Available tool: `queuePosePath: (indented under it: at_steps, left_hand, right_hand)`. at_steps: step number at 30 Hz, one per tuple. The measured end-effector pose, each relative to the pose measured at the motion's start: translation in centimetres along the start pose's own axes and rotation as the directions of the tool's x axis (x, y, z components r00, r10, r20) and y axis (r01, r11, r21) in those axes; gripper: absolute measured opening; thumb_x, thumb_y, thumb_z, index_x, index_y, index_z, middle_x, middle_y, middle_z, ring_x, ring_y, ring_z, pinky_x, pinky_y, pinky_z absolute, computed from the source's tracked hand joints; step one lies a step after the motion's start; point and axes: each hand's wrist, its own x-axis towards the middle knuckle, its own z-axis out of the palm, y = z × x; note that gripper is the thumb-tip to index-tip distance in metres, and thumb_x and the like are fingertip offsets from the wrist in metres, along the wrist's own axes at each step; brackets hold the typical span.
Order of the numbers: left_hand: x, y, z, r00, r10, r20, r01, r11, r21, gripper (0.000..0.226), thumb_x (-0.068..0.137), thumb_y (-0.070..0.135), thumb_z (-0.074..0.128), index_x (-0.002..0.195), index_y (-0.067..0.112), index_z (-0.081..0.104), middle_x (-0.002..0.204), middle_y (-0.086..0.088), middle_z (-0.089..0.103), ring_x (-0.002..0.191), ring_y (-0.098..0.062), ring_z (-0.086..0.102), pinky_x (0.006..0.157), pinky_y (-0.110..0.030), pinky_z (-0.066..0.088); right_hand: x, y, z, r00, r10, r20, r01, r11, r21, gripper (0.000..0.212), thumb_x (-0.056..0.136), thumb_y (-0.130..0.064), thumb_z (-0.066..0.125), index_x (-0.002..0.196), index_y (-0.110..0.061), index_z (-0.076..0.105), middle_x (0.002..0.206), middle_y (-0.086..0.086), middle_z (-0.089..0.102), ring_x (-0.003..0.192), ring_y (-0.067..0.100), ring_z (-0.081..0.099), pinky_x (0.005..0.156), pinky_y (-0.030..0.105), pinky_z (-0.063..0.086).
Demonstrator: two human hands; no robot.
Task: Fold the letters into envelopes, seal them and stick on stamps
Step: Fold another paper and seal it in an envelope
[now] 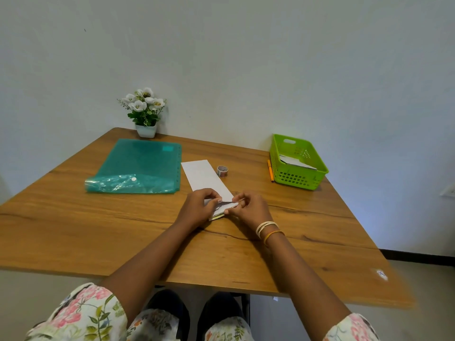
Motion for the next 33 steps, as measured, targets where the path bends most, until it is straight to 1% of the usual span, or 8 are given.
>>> queuePosePath:
  at_steps: [5,10,17,21,24,26,29,33]
  left_hand:
    - [0.0,0.0,0.0,1.000,0.016,0.007,-0.016,1.000,0.001,0.011,0.089,0.023,0.065,0.094,0.016,0.072,0.095,0.003,0.070,0.093,-0.008,0.061,0.082,-0.027,0.053]
    - [0.0,0.1,0.0,1.000,0.029,0.010,-0.029,1.000,0.011,0.011,0.088,0.020,0.066,0.094,0.015,0.073,0.093,0.003,0.071,0.090,-0.008,0.062,0.080,-0.023,0.050]
    - [-0.1,0.2,-0.2,0.999,0.017,0.036,-0.018,1.000,0.023,0.010,0.087,0.021,0.066,0.093,0.017,0.074,0.091,0.005,0.070,0.089,-0.007,0.061,0.079,-0.024,0.049]
    - [-0.1,0.0,-0.2,0.999,0.001,0.046,-0.002,1.000,0.028,0.008,0.087,0.019,0.067,0.091,0.017,0.074,0.088,0.007,0.070,0.086,-0.005,0.061,0.080,-0.024,0.050]
    - [-0.1,0.2,-0.2,0.999,-0.008,0.042,0.006,1.000,0.028,0.008,0.087,0.017,0.066,0.091,0.016,0.073,0.090,0.004,0.070,0.087,-0.006,0.061,0.078,-0.022,0.048]
    - [-0.2,0.3,-0.3,0.998,-0.004,0.059,0.003,1.000,0.024,0.008,0.088,0.017,0.066,0.092,0.016,0.073,0.093,0.004,0.070,0.089,-0.006,0.060,0.078,-0.021,0.046]
    - [-0.4,0.5,-0.5,0.994,-0.009,0.107,0.005,0.999,0.039,0.011,0.089,0.020,0.065,0.095,0.016,0.073,0.098,0.002,0.070,0.095,-0.008,0.059,0.080,-0.022,0.046]
    - [-1.0,0.8,-1.1,0.992,-0.008,0.129,0.000,0.998,0.064,0.014,0.088,0.022,0.065,0.096,0.014,0.075,0.104,-0.001,0.071,0.100,-0.011,0.060,0.086,-0.025,0.047]
  right_hand:
    - [0.2,0.0,1.2,0.983,-0.118,-0.141,0.066,0.942,-0.328,0.038,0.068,-0.036,0.082,0.097,-0.027,0.058,0.097,-0.004,0.061,0.086,0.017,0.057,0.055,0.022,0.039]
    - [0.7,1.1,1.0,0.970,-0.216,-0.109,0.152,0.894,-0.421,0.030,0.073,-0.039,0.077,0.097,-0.030,0.063,0.100,-0.004,0.059,0.088,0.013,0.057,0.066,0.026,0.050]
    - [0.9,1.0,1.6,0.975,-0.167,-0.148,0.103,0.925,-0.367,0.017,0.075,-0.036,0.072,0.085,-0.027,0.062,0.071,-0.008,0.062,0.069,0.012,0.058,0.051,0.023,0.041]
    - [0.5,1.7,0.8,0.975,-0.220,-0.031,0.204,0.944,-0.259,0.028,0.072,-0.030,0.071,0.099,-0.029,0.068,0.084,-0.011,0.064,0.069,0.005,0.055,0.056,0.020,0.045]
    - [0.0,3.0,-0.1,0.961,-0.265,0.081,0.272,0.957,-0.099,0.042,0.071,-0.011,0.065,0.111,-0.025,0.069,0.101,-0.006,0.064,0.069,0.004,0.052,0.061,0.013,0.047]
    - [-0.3,3.6,-0.4,0.959,-0.279,0.053,0.283,0.952,-0.114,0.037,0.076,-0.002,0.064,0.108,-0.020,0.071,0.102,-0.009,0.066,0.075,-0.002,0.056,0.067,0.006,0.045]
    - [-0.3,3.7,-0.3,0.964,-0.263,-0.026,0.256,0.954,-0.154,0.025,0.080,-0.012,0.073,0.103,-0.020,0.075,0.096,-0.007,0.070,0.078,0.002,0.060,0.066,0.005,0.043]
    - [-0.1,3.4,0.2,0.963,-0.269,-0.024,0.259,0.946,-0.193,0.017,0.081,-0.029,0.073,0.096,-0.023,0.076,0.093,-0.006,0.072,0.081,0.006,0.061,0.069,0.016,0.048]
